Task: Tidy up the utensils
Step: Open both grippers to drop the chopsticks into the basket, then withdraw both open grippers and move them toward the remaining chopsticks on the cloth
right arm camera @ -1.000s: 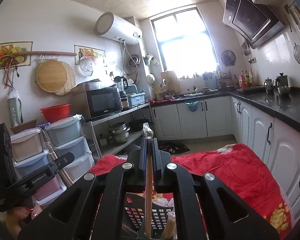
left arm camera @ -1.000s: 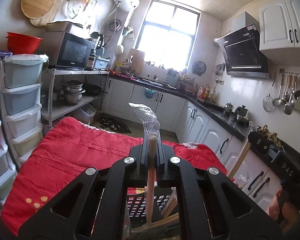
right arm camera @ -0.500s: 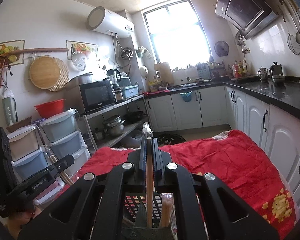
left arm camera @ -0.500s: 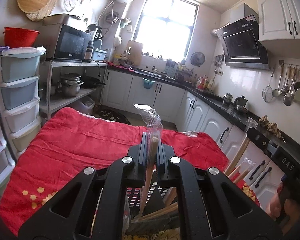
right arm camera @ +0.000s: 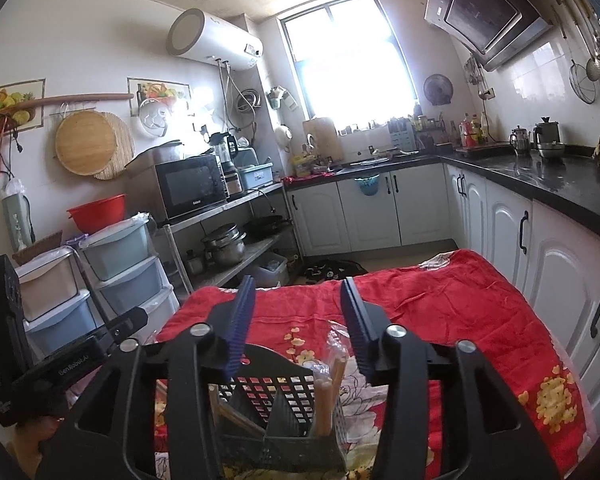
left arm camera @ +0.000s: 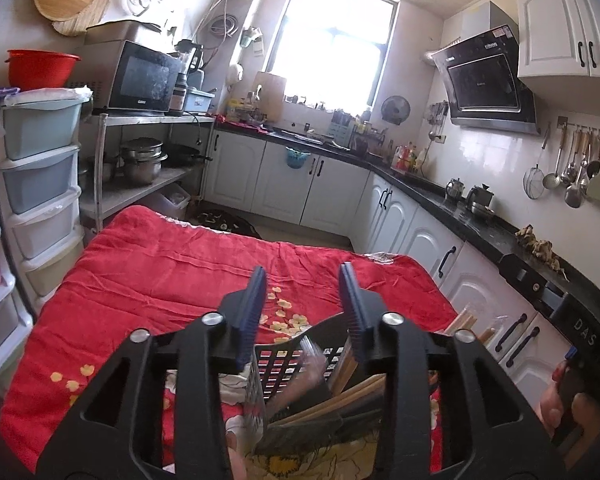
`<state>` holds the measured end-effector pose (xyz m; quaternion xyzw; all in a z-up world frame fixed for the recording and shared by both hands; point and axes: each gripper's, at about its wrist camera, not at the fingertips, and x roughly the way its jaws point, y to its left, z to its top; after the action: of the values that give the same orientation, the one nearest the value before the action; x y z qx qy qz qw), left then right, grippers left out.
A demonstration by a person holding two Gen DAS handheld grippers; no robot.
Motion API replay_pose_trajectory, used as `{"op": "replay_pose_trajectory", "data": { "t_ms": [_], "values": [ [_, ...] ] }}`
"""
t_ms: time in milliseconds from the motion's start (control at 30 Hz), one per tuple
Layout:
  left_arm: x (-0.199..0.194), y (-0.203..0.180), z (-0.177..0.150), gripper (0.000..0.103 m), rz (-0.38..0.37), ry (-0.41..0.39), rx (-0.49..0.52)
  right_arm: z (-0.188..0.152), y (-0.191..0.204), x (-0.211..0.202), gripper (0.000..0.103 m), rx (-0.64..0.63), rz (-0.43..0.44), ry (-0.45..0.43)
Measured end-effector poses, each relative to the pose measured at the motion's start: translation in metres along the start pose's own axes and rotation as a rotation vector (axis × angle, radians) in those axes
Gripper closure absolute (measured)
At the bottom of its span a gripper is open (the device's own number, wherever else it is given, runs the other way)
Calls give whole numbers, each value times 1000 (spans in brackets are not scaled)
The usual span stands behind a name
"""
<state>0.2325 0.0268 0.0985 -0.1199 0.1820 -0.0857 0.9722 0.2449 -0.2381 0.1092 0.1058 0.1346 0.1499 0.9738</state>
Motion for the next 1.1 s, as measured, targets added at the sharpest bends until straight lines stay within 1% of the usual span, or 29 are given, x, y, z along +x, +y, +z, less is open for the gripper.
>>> {"op": "replay_pose_trajectory", "data": {
  "t_ms": [33, 67, 100, 133, 200, 233, 267, 300, 367, 400, 633, 933, 1100],
  "values": [
    [-2, 0, 0, 63, -1, 0, -3, 0, 0, -2, 54, -5, -2, -2],
    [-4, -1, 1, 57, 0, -1, -5, 1, 0, -4, 52, -9, -4, -2],
    [-6, 0, 1, 53, 1, -3, -8, 2, 1, -5, 52, -12, -4, -1],
    [-8, 0, 1, 50, 1, -4, -10, 2, 1, -8, 50, -17, -5, -1],
    [-12, 0, 2, 39, 4, -8, -16, 2, 2, -12, 46, -25, -6, 2],
    [-15, 0, 1, 37, 6, -10, -20, 3, 3, -13, 43, -27, -7, 2],
    [-17, 0, 1, 33, 8, -12, -24, 3, 3, -13, 41, -24, -8, 2],
    [-20, 1, 1, 25, 9, -14, -28, 2, 2, -15, 41, -23, -9, 2],
    [-25, 2, 1, 14, 13, -18, -37, 1, 1, -19, 39, -21, -8, 10],
    [-29, 3, 1, 12, 10, -21, -42, 1, 1, -20, 38, -21, -9, 14],
    [-50, 6, 1, 11, 15, -40, -58, -6, -3, -34, 32, -13, -9, 36],
    [-71, 9, -10, 11, 37, -44, -65, -14, 3, -42, 30, -25, 15, 71],
    [-76, 12, -21, 11, 53, -25, -67, -20, 8, -45, 28, -30, 30, 93]
  ]
}}
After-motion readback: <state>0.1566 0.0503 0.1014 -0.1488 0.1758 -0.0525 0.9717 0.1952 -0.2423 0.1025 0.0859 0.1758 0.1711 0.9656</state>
